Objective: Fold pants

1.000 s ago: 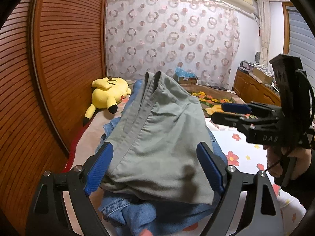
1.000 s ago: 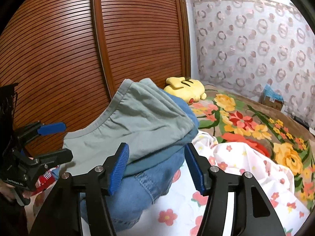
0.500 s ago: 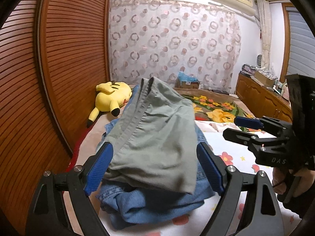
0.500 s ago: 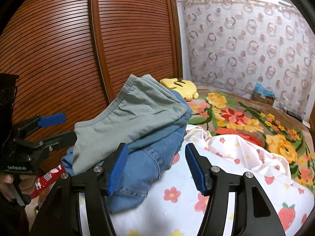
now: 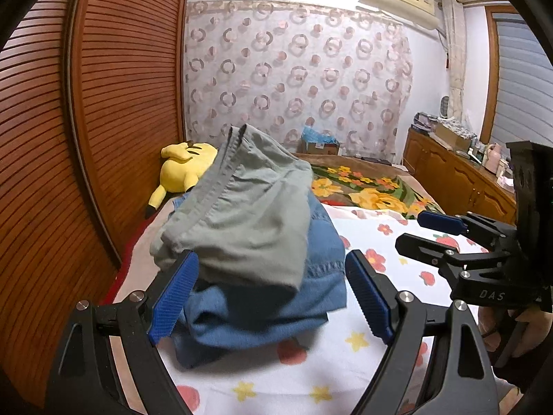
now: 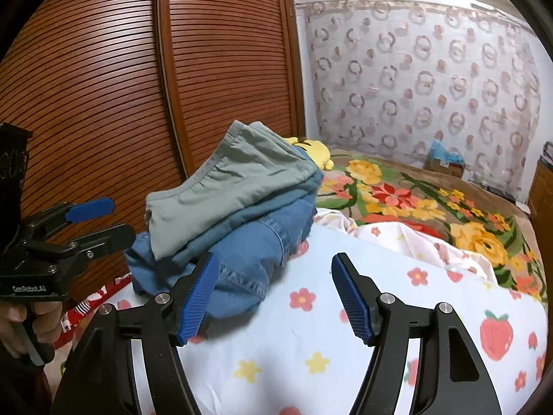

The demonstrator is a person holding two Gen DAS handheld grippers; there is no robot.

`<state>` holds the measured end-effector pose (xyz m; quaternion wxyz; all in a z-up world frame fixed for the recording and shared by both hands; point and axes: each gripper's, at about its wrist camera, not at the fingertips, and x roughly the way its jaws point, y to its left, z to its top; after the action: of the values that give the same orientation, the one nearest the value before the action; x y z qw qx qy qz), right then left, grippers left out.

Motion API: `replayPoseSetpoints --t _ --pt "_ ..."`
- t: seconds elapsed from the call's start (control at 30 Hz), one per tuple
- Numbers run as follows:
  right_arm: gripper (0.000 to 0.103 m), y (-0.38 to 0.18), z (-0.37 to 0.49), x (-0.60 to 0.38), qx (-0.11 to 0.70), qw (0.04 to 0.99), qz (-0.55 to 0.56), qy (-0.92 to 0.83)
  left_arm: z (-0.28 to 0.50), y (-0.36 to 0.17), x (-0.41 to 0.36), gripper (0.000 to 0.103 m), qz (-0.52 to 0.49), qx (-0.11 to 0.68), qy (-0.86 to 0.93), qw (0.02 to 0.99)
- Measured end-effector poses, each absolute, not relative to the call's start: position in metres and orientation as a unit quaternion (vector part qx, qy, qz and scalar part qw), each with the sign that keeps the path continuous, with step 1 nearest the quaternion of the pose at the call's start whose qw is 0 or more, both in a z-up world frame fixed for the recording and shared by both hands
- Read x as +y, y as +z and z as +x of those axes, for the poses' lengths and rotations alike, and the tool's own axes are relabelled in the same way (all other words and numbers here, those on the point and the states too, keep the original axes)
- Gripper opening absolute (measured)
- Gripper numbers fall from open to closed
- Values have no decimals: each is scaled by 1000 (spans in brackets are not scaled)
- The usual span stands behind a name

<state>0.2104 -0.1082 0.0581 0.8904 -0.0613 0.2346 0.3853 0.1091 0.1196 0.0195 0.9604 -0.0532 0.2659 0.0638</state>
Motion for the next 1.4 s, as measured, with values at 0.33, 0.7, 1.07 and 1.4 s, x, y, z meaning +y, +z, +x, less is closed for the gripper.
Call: replayPoseSetpoints --t 0.33,0.7,1.07,1.4 --pt "71 57 160 -134 227 902 -52 364 75 22 92 87 -42 262 40 963" --pt "71 62 96 -174 205 922 -34 328 38 35 51 87 -31 244 8 969" --pt "81 61 39 -207 206 938 -25 278 26 39 5 87 -17 242 -27 970" --pt "83 57 24 -228 220 948 -3 231 28 30 -28 87 -7 253 -58 966"
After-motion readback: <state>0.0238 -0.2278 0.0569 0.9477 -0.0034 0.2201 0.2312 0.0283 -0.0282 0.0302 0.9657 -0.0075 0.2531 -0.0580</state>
